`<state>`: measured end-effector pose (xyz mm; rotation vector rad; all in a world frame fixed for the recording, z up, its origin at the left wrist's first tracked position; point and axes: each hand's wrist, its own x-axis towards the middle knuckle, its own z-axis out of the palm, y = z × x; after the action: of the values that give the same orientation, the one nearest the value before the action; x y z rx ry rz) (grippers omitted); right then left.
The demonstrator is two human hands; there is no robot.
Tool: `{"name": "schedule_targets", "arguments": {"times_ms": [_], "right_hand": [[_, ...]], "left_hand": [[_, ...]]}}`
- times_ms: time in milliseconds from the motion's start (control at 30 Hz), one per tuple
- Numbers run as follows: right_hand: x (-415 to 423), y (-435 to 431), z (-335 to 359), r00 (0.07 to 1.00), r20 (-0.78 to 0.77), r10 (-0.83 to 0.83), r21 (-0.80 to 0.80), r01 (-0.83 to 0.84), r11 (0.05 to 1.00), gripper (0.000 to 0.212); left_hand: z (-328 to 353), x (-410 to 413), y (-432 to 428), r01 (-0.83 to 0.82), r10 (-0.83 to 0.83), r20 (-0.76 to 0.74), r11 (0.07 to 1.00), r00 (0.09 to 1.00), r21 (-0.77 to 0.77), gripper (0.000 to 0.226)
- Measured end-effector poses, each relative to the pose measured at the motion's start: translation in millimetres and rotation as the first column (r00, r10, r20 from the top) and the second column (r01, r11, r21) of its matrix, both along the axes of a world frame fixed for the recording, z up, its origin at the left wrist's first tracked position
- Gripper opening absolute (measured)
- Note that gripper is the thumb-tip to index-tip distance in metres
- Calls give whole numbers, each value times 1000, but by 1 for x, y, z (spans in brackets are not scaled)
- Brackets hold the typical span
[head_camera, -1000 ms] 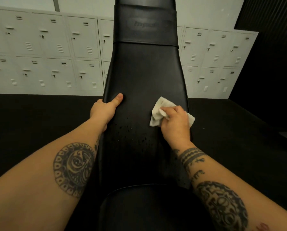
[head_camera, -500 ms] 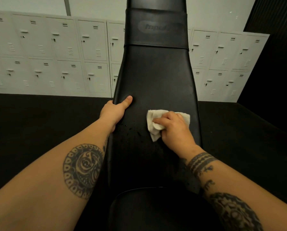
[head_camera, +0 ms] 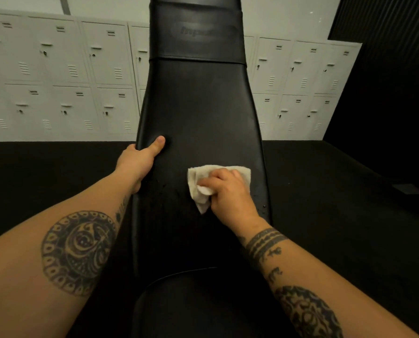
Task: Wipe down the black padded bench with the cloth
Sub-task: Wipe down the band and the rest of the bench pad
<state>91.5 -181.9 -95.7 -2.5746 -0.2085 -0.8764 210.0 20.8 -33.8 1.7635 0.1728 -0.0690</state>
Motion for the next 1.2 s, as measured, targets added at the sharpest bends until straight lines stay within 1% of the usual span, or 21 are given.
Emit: {"name": "schedule_targets", "arguments": {"times_ms": [67, 167, 200, 233, 300, 367, 433, 467, 533, 600, 633, 667, 733, 767, 800, 833, 933, 1033, 1133, 1200], "right_hand": [[-5, -28, 0, 994, 21, -105, 68, 104, 992, 31], [0, -52, 16, 963, 6, -268, 182, 263, 948, 32], [3, -52, 22, 948, -18, -317, 222, 313, 923, 33], [5, -50, 26, 937, -33, -347, 230, 345, 910, 34], [-1, -46, 24, 951, -28, -307, 156, 308, 939, 33], [-17, -48, 7, 982, 3, -190, 43, 190, 981, 33], [-37, -52, -9, 991, 7, -137, 2, 137, 991, 28], [-39, -55, -12, 990, 5, -139, -1, 139, 990, 28], [-31, -53, -7, 983, 4, -183, 39, 183, 982, 29], [-16, -44, 5, 961, -21, -275, 143, 275, 951, 31], [-10, -40, 11, 956, -35, -293, 183, 294, 938, 32], [-7, -37, 14, 958, -34, -286, 191, 287, 939, 33], [-12, -35, 10, 977, -20, -211, 120, 212, 970, 33], [-19, -37, 3, 986, -11, -165, 71, 165, 984, 32], [-28, -40, -5, 990, -9, -140, 46, 140, 989, 32], [-36, -43, -11, 991, -10, -136, 47, 137, 989, 31], [-38, -52, -17, 979, 17, -204, 98, 201, 975, 28], [-23, -58, -6, 961, 36, -276, 162, 267, 950, 29], [-20, -61, 1, 962, 8, -274, 214, 266, 940, 33], [-34, -61, -10, 964, 15, -267, 210, 258, 943, 35]], "left_hand": [[-1, -1, 1, 8, -8, -3, 1000, 1000, -22, 125], [-3, -2, 1, 5, -4, 19, 1000, 1000, -24, 120], [-4, -1, 1, 6, -5, 18, 1000, 1000, -29, 124], [-5, -1, 1, 3, -3, 22, 1000, 1000, -29, 127], [-5, 0, 0, -15, 16, 29, 1000, 999, -19, 121], [-3, 0, -1, -27, 27, 11, 1000, 1000, -9, 117], [-3, -3, -4, -67, 66, 29, 997, 997, 36, 111], [-2, -7, -7, -113, 104, 87, 989, 991, 96, 102], [-1, -14, -17, -214, 127, 290, 932, 949, 294, 86], [4, -22, -28, -290, 11, 510, 833, 860, 471, 78], [5, -25, -34, -310, -90, 590, 781, 802, 541, 75], [6, -28, -41, -304, -218, 629, 729, 746, 614, 71], [1, -33, -55, -252, -465, 588, 600, 662, 759, 66], [-2, -35, -62, -236, -544, 542, 532, 640, 813, 66], [-5, -38, -69, -216, -585, 493, 478, 644, 851, 67], [-7, -40, -72, -200, -593, 459, 451, 661, 870, 69], [-2, -45, -78, -193, -548, 444, 455, 709, 869, 71], [6, -53, -87, -164, -516, 404, 449, 755, 878, 71], [7, -57, -94, -144, -491, 382, 454, 783, 879, 71], [6, -60, -100, -150, -477, 397, 476, 784, 867, 67]]}}
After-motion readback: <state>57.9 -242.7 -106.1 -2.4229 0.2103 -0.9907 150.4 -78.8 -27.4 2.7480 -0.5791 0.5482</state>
